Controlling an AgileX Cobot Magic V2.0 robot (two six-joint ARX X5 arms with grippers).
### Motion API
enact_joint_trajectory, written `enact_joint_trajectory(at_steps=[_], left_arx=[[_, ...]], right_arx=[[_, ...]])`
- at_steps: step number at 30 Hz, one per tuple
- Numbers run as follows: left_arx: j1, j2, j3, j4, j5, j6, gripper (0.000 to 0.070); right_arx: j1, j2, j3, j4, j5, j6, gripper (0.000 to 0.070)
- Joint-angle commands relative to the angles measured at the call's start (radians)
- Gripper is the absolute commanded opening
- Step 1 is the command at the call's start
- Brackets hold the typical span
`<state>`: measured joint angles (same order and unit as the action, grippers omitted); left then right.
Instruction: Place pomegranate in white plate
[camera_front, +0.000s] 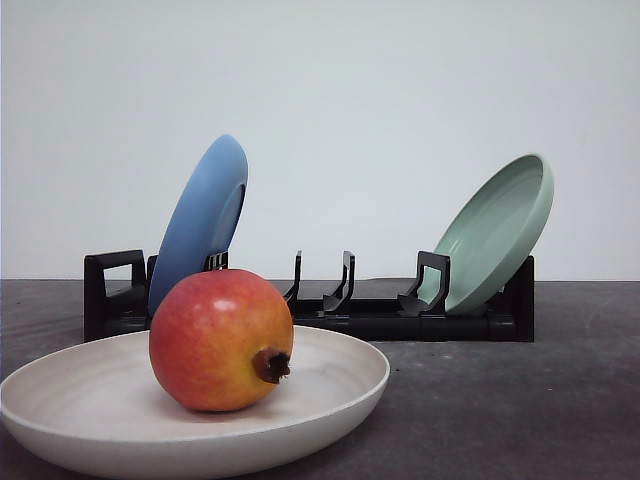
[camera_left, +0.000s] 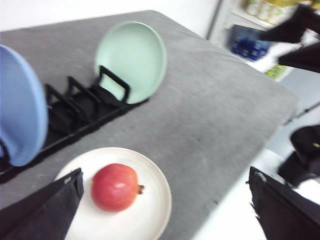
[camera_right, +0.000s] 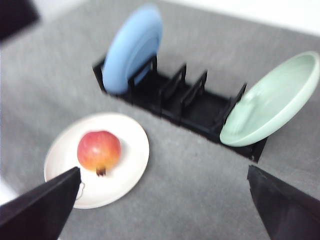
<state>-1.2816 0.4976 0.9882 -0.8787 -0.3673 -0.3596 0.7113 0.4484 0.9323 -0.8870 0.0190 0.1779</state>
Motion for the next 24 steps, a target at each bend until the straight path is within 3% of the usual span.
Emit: enact_joint_trajectory(at_steps=[1, 8, 9, 10, 11, 12, 15, 24], left_arx=[[-0.014, 0.005, 0.019, 0.013, -0.036, 0.000, 0.0637], [-0.014, 0.005, 0.019, 0.012, -0.161, 0.005, 0.0636], [-0.014, 0.005, 0.019, 0.012, -0.162, 0.008, 0.0621], [-0.014, 0.005, 0.019, 0.012, -0.168, 0.009, 0.0514], [-0.014, 0.005, 0.019, 0.011, -0.173, 0.009, 0.0293], [-0.014, 0.005, 0.019, 0.010, -0.174, 0.011, 0.0037], [-0.014, 0.005, 0.019, 0.011, -0.180, 0.011, 0.0000], [-0.015, 0.005, 0.019, 0.011, -0.184, 0.004, 0.0000]], right_arx=[[0.005, -0.052, -0.029, 0.011, 0.015, 0.043, 0.0700], [0.005, -0.153, -0.067, 0.012, 0.027, 0.047, 0.0688], [0.005, -0.152, -0.067, 0.007, 0.033, 0.048, 0.0606], [0.005, -0.150, -0.067, 0.001, 0.034, 0.049, 0.0415], [0.005, -0.149, -0.068, -0.004, 0.034, 0.047, 0.0135], [0.005, -0.149, -0.068, -0.004, 0.034, 0.040, 0.0012], [0.005, -0.149, -0.068, 0.004, 0.037, 0.042, 0.0002], [0.005, -0.151, -0.067, 0.004, 0.035, 0.042, 0.0002]])
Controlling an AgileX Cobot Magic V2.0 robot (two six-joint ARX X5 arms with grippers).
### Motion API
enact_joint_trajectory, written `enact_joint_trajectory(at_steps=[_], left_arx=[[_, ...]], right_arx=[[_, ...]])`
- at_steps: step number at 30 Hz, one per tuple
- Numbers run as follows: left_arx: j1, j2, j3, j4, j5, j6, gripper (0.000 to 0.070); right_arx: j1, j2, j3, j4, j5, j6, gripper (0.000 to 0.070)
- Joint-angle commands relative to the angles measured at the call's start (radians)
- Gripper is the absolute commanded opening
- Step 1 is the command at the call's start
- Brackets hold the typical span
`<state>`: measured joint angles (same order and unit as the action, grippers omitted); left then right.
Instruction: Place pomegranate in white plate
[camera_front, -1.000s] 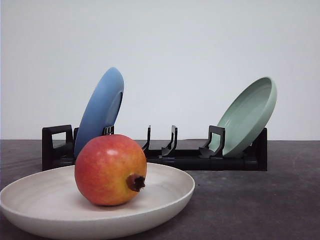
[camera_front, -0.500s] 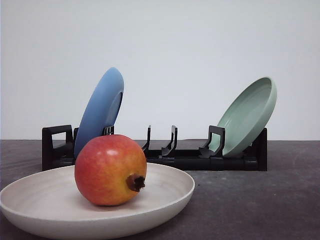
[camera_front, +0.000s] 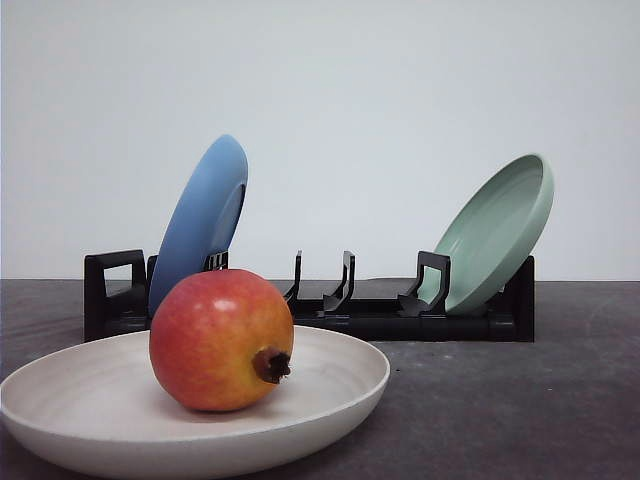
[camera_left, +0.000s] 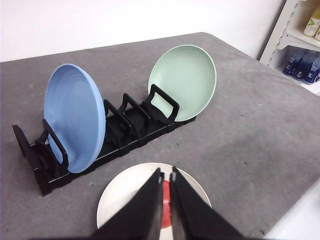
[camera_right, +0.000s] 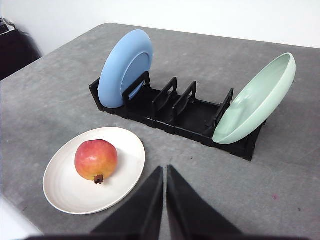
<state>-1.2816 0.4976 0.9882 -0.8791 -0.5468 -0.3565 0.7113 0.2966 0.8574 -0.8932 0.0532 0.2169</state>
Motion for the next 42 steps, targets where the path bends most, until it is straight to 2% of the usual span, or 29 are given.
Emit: enact_joint_trajectory(at_steps=[1, 12, 15, 17, 19, 23, 28, 30, 33, 37, 42], left_arx=[[-0.014, 0.005, 0.019, 0.011, -0.004, 0.000, 0.0000], [-0.012, -0.021, 0.001, 0.033, -0.006, 0.001, 0.0000], [0.040, -0.043, -0.013, 0.043, -0.002, 0.002, 0.0000], [0.118, -0.048, -0.040, 0.065, -0.002, 0.004, 0.0000], [0.233, -0.050, -0.076, 0.069, -0.003, 0.011, 0.0000], [0.489, -0.081, -0.213, 0.176, 0.024, 0.148, 0.0000], [0.802, -0.211, -0.477, 0.417, 0.247, 0.363, 0.0000], [0.928, -0.275, -0.579, 0.496, 0.324, 0.396, 0.0000], [1.080, -0.351, -0.700, 0.588, 0.377, 0.395, 0.0000], [1.198, -0.413, -0.822, 0.682, 0.445, 0.390, 0.0000], [1.256, -0.456, -0.902, 0.700, 0.469, 0.391, 0.0000]], right_arx=[[0.005, 0.001, 0.008, 0.011, 0.001, 0.003, 0.0002], [0.005, 0.001, 0.008, 0.011, 0.001, 0.003, 0.0002], [0.005, 0.001, 0.008, 0.011, 0.001, 0.003, 0.0002], [0.005, 0.001, 0.008, 0.011, 0.001, 0.003, 0.0002], [0.005, 0.001, 0.008, 0.011, 0.001, 0.003, 0.0002], [0.005, 0.001, 0.008, 0.011, 0.001, 0.003, 0.0002], [0.005, 0.001, 0.008, 0.011, 0.001, 0.003, 0.0002], [0.005, 0.001, 0.008, 0.011, 0.001, 0.003, 0.0002], [0.005, 0.001, 0.008, 0.011, 0.001, 0.003, 0.0002], [0.005, 0.001, 0.008, 0.011, 0.001, 0.003, 0.0002], [0.005, 0.001, 0.008, 0.011, 0.001, 0.003, 0.0002]])
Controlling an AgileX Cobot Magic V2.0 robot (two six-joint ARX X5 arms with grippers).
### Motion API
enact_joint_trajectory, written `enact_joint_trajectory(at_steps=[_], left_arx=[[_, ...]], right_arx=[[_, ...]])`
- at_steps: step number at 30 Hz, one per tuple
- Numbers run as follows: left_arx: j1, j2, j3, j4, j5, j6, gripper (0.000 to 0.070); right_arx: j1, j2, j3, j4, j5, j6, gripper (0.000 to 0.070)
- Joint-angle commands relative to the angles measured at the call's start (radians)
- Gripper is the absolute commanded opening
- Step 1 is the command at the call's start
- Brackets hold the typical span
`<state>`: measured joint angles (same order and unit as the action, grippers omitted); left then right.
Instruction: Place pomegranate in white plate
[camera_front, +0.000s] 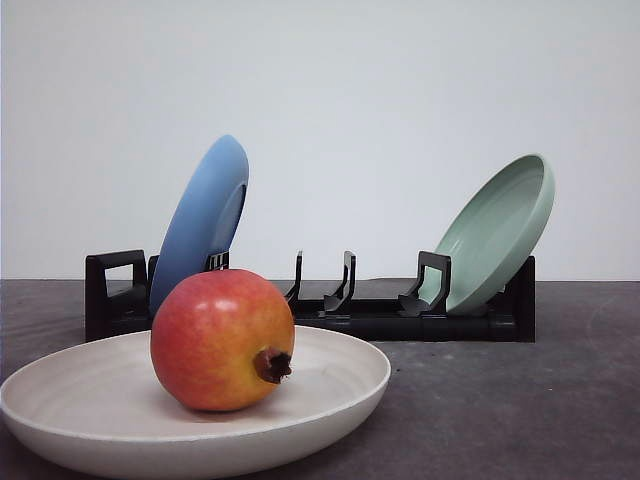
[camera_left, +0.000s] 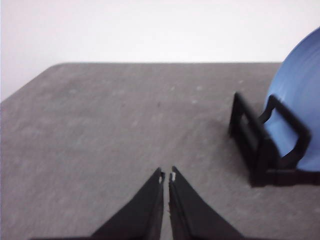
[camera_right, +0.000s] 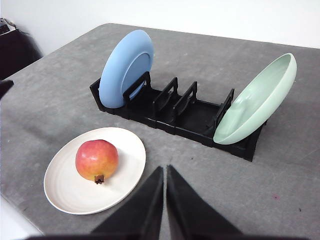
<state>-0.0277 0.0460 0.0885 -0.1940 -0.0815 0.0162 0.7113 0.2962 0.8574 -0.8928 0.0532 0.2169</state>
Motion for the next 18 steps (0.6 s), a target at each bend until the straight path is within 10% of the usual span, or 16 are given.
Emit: enact_joint_trajectory(at_steps=[1, 18], left_arx=[[0.007, -0.010, -0.012, 0.015, 0.002, 0.019, 0.0000], [0.000, -0.043, -0.077, 0.008, 0.000, 0.025, 0.0000]], right_arx=[[0.005, 0.002, 0.008, 0.011, 0.001, 0.003, 0.0002], [0.005, 0.002, 0.008, 0.011, 0.001, 0.003, 0.0002]])
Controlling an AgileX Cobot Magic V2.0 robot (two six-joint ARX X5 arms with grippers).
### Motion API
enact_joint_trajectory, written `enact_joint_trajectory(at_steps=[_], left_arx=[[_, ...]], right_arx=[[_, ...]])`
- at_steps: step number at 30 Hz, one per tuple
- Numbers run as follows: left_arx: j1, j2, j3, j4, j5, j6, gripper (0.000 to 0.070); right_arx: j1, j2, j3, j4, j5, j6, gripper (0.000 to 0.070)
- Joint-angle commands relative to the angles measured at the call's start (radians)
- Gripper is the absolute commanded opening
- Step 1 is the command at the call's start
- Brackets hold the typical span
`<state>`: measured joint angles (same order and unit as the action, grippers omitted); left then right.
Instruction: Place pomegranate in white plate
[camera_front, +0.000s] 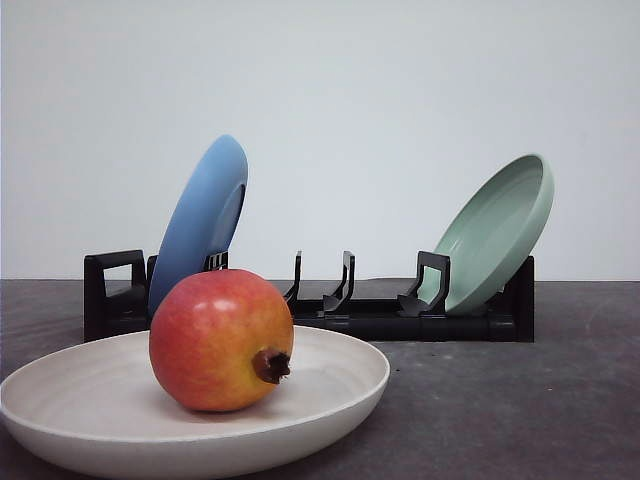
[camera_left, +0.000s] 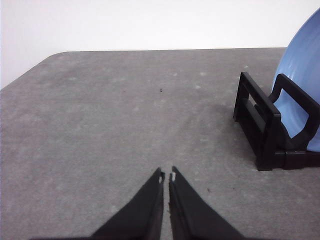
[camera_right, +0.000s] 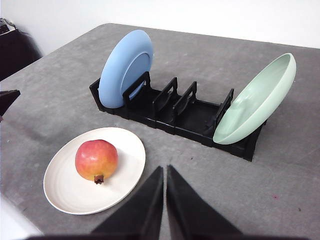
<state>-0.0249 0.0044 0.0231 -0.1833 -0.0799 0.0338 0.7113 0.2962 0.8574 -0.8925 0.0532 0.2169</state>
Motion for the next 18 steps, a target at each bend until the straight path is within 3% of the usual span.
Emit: enact_joint_trajectory(at_steps=[1, 18], left_arx=[[-0.003, -0.002, -0.012, -0.002, -0.001, 0.007, 0.0000], [-0.003, -0.001, -0.011, -0.003, -0.002, 0.007, 0.0000]], right_arx=[[0.005, 0.002, 0.008, 0.010, 0.001, 0.003, 0.0002], [0.005, 0.002, 0.008, 0.010, 0.001, 0.003, 0.0002]])
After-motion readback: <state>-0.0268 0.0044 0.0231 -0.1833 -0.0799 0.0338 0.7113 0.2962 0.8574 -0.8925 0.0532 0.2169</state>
